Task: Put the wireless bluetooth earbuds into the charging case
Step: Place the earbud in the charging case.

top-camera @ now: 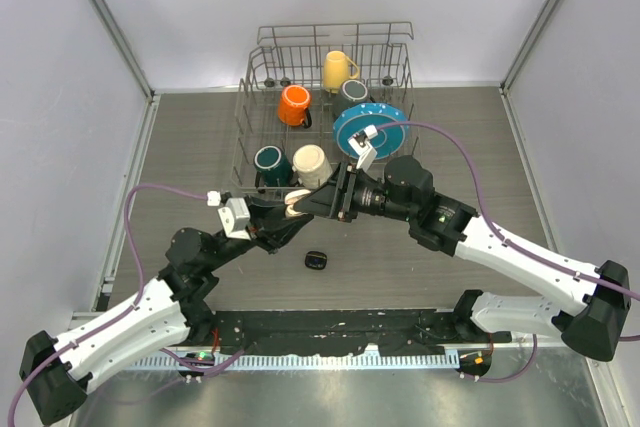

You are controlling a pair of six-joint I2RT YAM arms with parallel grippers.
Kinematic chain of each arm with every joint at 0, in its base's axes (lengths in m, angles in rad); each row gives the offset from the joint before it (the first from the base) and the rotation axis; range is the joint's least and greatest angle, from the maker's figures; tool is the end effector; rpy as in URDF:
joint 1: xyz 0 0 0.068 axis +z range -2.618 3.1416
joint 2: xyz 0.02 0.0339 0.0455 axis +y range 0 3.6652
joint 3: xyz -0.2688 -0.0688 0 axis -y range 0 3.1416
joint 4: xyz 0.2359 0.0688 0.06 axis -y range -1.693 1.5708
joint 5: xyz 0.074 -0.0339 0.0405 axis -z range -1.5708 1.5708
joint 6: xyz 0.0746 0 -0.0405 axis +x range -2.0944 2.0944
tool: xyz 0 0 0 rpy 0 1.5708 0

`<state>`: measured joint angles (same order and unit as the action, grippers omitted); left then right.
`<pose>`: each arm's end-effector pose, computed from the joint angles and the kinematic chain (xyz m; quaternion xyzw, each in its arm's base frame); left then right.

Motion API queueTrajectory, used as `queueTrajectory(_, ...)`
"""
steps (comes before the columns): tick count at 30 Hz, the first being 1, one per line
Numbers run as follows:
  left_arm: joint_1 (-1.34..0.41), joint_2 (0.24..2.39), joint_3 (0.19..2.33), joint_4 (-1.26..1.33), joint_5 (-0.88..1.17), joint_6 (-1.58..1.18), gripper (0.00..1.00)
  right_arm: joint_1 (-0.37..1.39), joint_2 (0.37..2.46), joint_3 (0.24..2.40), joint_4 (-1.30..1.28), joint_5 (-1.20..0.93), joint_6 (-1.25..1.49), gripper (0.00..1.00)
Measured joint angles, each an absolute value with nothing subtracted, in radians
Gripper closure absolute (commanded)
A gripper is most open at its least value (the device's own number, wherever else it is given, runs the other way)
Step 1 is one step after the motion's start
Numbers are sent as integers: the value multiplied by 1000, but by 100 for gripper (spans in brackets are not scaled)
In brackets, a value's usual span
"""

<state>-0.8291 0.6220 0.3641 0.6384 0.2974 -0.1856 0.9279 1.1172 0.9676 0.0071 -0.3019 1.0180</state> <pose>0.1054 -0.1474 0.3219 0.2917 0.4872 -0.4705 0.6754 0.1550 0.2439 0.3587 -0.0648 0.7507 0.5992 0.2705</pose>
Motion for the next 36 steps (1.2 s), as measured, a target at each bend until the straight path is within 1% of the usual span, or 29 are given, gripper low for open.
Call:
queueTrajectory(2, -829, 625, 364, 638, 298, -182, 100, 927, 1118, 968, 5, -302, 1011, 62)
queueTrajectory(4, -829, 626, 364, 638, 299, -181, 100, 926, 1118, 969, -1, -302, 1002, 66)
queueTrajectory(22, -829, 653, 364, 647, 316, -179, 100, 927, 1122, 1045, -157, -294, 889, 65)
queueTrajectory(24, -829, 657, 364, 647, 316, -179, 100, 927, 1122, 1045, -160, -291, 886, 62)
queueTrajectory(25, -829, 658, 364, 647, 316, -179, 100, 927, 1122, 1045, -161, -290, 884, 55)
queueTrajectory(27, -829, 659, 364, 647, 316, -179, 100, 927, 1122, 1045, -163, -288, 881, 49)
queueTrajectory(28, -829, 659, 364, 646, 316, -179, 100, 927, 1122, 1045, -164, -286, 881, 42)
queueTrajectory(31, -829, 659, 364, 640, 313, -183, 100, 928, 1121, 1045, -168, -274, 864, 32)
queueTrajectory(32, -829, 659, 364, 638, 311, -184, 100, 928, 1121, 1045, -172, -264, 857, 31)
queueTrajectory(33, -829, 659, 364, 637, 308, -185, 100, 928, 1121, 1045, -178, -254, 848, 25)
queueTrajectory(36, -829, 653, 360, 635, 302, -188, 100, 928, 1113, 1045, -194, -222, 834, 23)
